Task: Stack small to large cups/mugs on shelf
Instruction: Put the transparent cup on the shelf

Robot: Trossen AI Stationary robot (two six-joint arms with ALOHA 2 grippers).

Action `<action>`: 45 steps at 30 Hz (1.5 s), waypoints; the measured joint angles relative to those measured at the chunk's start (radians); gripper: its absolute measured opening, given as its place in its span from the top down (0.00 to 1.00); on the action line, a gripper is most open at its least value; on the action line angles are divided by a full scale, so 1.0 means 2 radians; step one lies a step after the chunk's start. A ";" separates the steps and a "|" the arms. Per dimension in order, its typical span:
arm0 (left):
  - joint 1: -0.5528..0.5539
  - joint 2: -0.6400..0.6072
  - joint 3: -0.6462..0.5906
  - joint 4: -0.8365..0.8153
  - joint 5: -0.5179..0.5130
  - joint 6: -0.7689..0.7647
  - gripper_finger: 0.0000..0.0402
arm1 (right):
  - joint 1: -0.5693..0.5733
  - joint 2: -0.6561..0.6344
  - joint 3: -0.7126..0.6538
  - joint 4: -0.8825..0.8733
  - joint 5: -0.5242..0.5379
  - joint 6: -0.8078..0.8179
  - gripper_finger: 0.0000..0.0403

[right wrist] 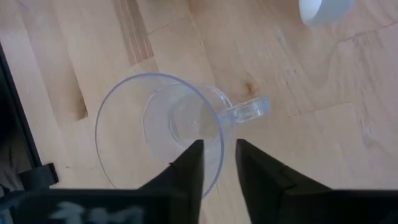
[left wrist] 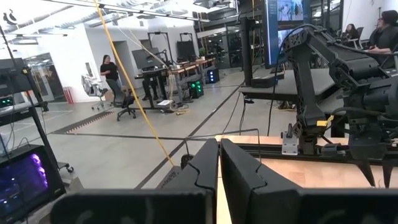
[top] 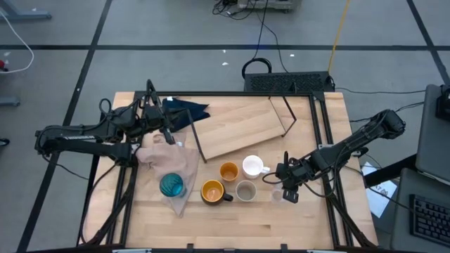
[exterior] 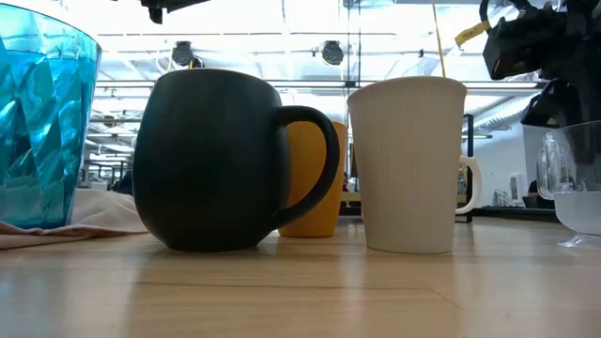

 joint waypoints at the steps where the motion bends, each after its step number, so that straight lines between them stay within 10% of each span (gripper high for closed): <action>1: 0.000 0.000 0.000 0.000 0.000 0.000 0.95 | 0.000 0.000 0.000 0.000 0.000 0.000 0.86; 28: 0.000 0.000 0.000 0.000 0.000 -0.002 0.95 | -0.054 -0.126 0.000 0.023 -0.004 -0.078 1.00; 45: 0.000 0.000 0.000 0.000 0.000 -0.003 0.95 | -0.102 -0.264 0.001 0.209 0.031 -0.335 1.00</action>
